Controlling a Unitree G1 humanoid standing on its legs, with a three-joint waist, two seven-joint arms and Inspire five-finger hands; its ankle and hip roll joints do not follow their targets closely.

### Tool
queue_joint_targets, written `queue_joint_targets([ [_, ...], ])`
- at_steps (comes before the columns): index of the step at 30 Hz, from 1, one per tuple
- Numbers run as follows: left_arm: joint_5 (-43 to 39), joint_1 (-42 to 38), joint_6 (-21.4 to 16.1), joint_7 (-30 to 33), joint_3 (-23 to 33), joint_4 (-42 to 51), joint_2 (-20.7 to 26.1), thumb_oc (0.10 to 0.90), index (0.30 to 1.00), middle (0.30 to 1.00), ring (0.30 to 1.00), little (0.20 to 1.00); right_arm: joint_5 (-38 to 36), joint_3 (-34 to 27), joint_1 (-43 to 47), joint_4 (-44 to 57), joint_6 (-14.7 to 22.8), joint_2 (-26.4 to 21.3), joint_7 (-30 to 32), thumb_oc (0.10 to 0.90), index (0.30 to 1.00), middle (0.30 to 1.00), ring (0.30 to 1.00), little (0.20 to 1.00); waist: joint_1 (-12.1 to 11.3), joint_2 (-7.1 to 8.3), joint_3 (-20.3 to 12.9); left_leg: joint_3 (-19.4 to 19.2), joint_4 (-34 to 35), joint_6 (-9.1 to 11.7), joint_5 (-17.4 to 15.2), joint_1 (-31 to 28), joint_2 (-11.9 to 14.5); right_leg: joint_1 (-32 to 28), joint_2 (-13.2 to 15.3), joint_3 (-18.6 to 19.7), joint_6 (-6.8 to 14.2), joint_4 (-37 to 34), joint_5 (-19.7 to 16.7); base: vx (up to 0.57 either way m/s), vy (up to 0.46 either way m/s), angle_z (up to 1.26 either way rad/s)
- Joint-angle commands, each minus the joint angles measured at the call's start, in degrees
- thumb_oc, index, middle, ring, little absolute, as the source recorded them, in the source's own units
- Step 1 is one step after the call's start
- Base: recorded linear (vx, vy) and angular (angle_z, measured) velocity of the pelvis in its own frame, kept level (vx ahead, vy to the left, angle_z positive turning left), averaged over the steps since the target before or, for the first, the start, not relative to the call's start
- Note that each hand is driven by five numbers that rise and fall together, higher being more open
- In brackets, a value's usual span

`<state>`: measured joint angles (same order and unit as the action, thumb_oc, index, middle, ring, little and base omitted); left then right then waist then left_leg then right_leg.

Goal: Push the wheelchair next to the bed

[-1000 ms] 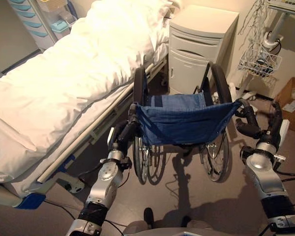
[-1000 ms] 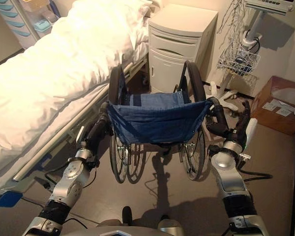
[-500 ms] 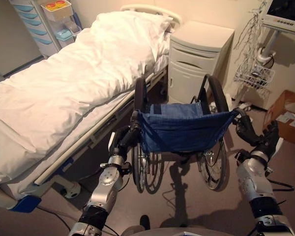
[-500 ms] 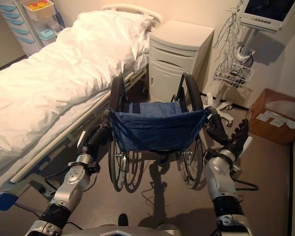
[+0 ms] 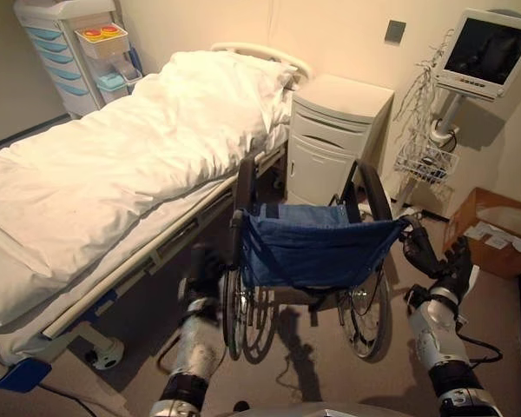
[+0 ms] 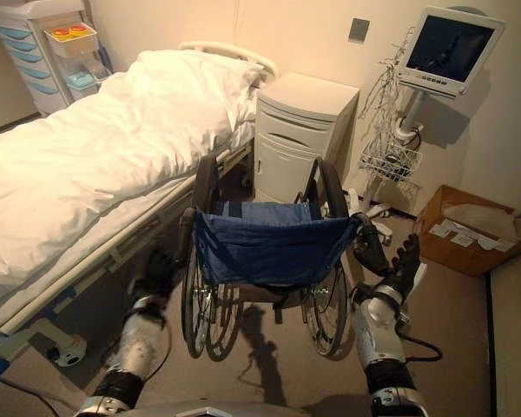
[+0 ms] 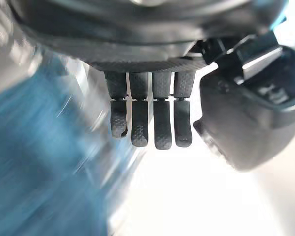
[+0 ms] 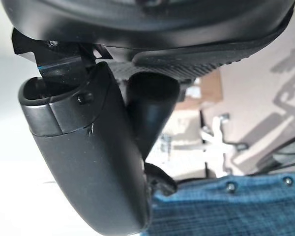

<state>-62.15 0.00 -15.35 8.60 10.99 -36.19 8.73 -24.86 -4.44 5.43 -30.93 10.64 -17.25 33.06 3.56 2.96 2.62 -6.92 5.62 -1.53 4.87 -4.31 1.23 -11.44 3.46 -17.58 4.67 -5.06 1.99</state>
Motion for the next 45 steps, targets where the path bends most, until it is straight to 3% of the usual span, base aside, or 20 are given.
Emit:
queue_joint_targets([
  [1,-1.13,-1.21,-7.17,-6.42,1.89,3.71,5.88,0.8,0.9,0.9,0.9,0.9,0.65,-5.04,-8.41,-19.29,-6.92,-1.16,1.8,0.8,0.9,0.9,0.9,0.9,-3.19,-2.76,2.32,-3.92,-0.78,2.25,-6.72,-4.42,-2.0,3.55,-0.81,1.67,0.19,4.31,0.2,-0.01,0.015,0.28],
  [9,-14.65,-1.82,-4.91,-14.74,3.7,3.55,3.69,0.8,0.9,0.9,0.9,0.9,3.79,-2.89,-8.95,-21.6,-7.22,-0.32,-0.07,0.8,0.9,0.9,0.9,0.9,-3.15,-2.81,2.47,-3.84,-0.65,2.23,-6.94,-4.64,-1.99,3.47,-0.73,1.56,0.33,4.53,0.5,-0.01,0.003,0.47],
  [13,-15.85,-2.09,-4.14,-14.58,4.03,3.2,3.18,0.8,0.9,0.9,0.9,0.9,4.35,-1.69,-8.91,-20.95,-7.88,-0.27,-0.06,0.8,0.9,0.9,0.9,0.9,-3.03,-2.66,2.51,-3.77,-0.64,2.27,-6.99,-4.8,-1.98,3.33,-0.77,1.51,0.3,4.52,0.5,0.0,-0.004,0.07],
  [17,-11.66,-2.15,-2.25,-12.34,3.21,1.51,3.65,0.8,0.9,0.9,0.9,0.9,4.3,-1.01,-8.75,-21.9,-7.84,-0.24,-1.96,0.8,0.9,0.9,0.9,0.9,-3.03,-2.7,2.31,-3.77,-0.64,2.3,-7.0,-4.79,-2.01,3.32,-0.85,1.55,0.3,4.47,0.53,0.0,-0.005,-0.03],
  [21,1.72,-0.83,3.64,-9.29,-1.11,-4.83,6.09,0.8,0.9,0.9,0.9,0.9,2.02,1.47,-8.77,-22.35,-7.6,0.53,-12.23,0.8,0.9,0.9,0.9,0.9,-2.88,-3.09,2.24,-4.05,-0.67,2.29,-6.81,-4.76,-1.98,3.47,-0.85,1.51,0.27,4.63,0.49,0.0,-0.001,-0.02],
  [26,16.61,0.5,6.62,-10.09,-5.34,-12.65,8.1,0.8,0.9,0.9,0.9,0.9,-3.86,0.91,-9.83,-27.63,-8.56,1.0,-17.6,0.8,0.9,0.9,0.9,0.9,-2.4,-3.46,2.0,-4.75,-0.74,2.19,-6.78,-4.55,-1.95,3.87,-0.95,1.65,0.43,4.72,0.54,0.0,0.001,-0.02],
  [28,25.14,0.86,7.09,-10.52,-7.75,-16.2,8.88,0.8,0.9,0.9,0.9,0.9,-2.12,0.44,-10.01,-31.15,-8.81,0.87,-19.13,0.8,0.9,0.9,0.9,0.9,-2.18,-3.61,1.94,-5.1,-0.72,2.18,-6.78,-4.49,-1.95,3.91,-1.03,1.68,0.55,4.53,0.5,0.0,0.0,0.0],
  [32,30.81,1.22,8.77,-11.28,-10.96,-19.61,9.31,0.8,0.9,0.9,0.9,0.9,0.57,1.46,-9.89,-34.92,-9.69,0.24,-21.03,0.8,0.9,0.9,0.9,0.9,-1.87,-3.8,2.08,-5.63,-0.8,2.11,-6.74,-4.4,-1.92,4.24,-1.14,1.96,0.6,4.62,0.44,0.0,0.001,-0.01],
  [37,36.46,1.71,10.38,-13.45,-13.53,-23.22,8.83,0.8,0.9,0.9,0.9,0.9,5.32,4.3,-9.68,-37.54,-10.75,0.53,-28.19,0.8,0.9,0.9,0.9,0.9,-1.87,-3.75,2.44,-5.87,-0.93,1.99,-6.64,-4.25,-1.87,4.43,-1.19,2.13,0.54,4.74,0.42,-0.01,-0.003,-0.03],
  [42,37.96,2.25,10.6,-14.56,-16.23,-26.78,7.56,0.8,0.9,0.9,0.9,0.9,6.09,8.36,-9.61,-36.43,-4.98,1.47,-35.16,0.8,0.9,0.9,0.9,0.9,-1.68,-3.54,2.83,-5.86,-1.09,1.94,-6.71,-4.0,-1.84,4.72,-1.14,2.23,0.54,4.91,0.5,-0.02,-0.009,-0.12],
  [45,36.48,2.9,10.56,-14.57,-16.87,-27.28,6.86,0.8,0.9,0.9,0.9,0.9,9.8,11.12,-10.01,-34.1,-0.41,2.11,-35.5,0.8,0.9,0.9,0.9,0.9,-1.54,-3.59,2.99,-5.76,-1.15,1.85,-6.75,-3.89,-1.93,4.88,-1.11,2.36,0.55,4.96,0.48,0.0,0.0,0.0],
])
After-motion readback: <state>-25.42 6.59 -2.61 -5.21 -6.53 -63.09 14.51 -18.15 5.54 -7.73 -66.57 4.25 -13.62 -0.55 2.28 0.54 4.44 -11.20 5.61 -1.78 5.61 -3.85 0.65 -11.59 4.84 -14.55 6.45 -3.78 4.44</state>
